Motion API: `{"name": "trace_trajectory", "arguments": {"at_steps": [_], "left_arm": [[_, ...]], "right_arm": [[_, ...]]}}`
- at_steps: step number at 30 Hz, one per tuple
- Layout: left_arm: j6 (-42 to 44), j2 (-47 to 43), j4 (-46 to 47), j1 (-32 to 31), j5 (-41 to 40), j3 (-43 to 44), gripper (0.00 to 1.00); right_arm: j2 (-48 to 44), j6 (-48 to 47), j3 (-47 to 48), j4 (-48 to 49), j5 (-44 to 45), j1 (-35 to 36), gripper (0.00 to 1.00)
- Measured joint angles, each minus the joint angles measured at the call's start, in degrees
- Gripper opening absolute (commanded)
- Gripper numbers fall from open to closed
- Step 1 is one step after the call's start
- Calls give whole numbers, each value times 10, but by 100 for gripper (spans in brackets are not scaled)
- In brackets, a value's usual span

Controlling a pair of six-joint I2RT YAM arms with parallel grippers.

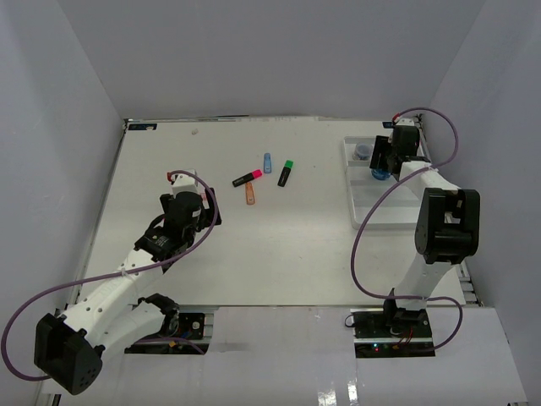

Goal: Sort the stationery into containers
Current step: Place the stationery in the storage box, then move the pen to the center of the board.

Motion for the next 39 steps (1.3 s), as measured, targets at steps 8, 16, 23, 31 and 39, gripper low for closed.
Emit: {"name": "trace_trajectory", "arguments": {"at_steps": [8,16,23,31,39], "left_arm": [[0,1,-3,0,1,0,98],[0,3,-3,0,2,0,98],[-4,3,-3,0,3,0,98],[-6,3,-3,0,3,0,98],[-8,6,-5,0,3,0,98]], "right_arm": [[3,2,-32,46,-8,-1,75],[1,0,-40,62,-17,-1,91],[-63,-14,-60,55,-14,30,96],[-167,-3,-67,47,-14,188,97],[-32,63,21,5,58,319,96]]}}
